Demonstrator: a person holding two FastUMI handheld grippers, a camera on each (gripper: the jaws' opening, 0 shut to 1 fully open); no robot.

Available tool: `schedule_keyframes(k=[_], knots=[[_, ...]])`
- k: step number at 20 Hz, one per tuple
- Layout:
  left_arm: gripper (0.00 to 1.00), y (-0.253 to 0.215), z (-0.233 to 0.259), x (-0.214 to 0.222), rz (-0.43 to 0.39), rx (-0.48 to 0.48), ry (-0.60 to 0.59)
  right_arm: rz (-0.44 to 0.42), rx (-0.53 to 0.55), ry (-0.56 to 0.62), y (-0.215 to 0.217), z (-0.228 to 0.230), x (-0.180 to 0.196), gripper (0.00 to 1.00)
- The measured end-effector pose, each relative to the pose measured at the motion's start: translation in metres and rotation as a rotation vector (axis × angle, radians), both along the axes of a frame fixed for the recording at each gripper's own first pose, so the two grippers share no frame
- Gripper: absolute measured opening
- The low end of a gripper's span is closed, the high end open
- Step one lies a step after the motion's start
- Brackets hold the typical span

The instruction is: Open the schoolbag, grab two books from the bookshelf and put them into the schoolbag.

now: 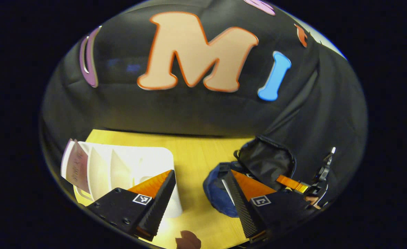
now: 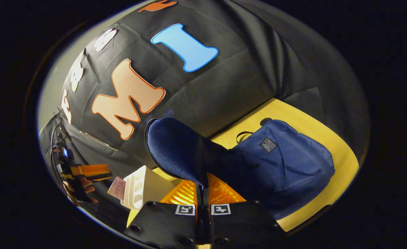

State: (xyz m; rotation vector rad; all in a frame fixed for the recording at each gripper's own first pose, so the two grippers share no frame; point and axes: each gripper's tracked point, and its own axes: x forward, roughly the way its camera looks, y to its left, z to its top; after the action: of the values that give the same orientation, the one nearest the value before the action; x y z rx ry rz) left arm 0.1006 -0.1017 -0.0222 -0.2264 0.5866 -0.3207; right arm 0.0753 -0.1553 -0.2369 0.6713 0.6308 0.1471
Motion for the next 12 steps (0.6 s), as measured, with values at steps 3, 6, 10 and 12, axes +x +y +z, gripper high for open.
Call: schedule_keyframes(k=[3, 6, 10, 12], knots=[[0.88, 0.067, 0.031, 0.013, 0.068, 0.043, -0.049, -0.02, -0.001, 0.0, 0.001, 0.0, 0.004, 0.03], [0.88, 0.122, 0.05, 0.021, 0.116, 0.074, -0.065, -0.025, -0.014, -0.001, 0.003, 0.0, 0.003, 0.03], [0.88, 0.184, 0.031, 0.035, 0.179, 0.104, -0.018, -0.044, -0.022, 0.0, 0.002, 0.001, 0.004, 0.03], [0.88, 0.215, 0.011, 0.04, 0.203, 0.125, 0.038, -0.052, -0.026, 0.001, 0.003, 0.0, 0.005, 0.03]])
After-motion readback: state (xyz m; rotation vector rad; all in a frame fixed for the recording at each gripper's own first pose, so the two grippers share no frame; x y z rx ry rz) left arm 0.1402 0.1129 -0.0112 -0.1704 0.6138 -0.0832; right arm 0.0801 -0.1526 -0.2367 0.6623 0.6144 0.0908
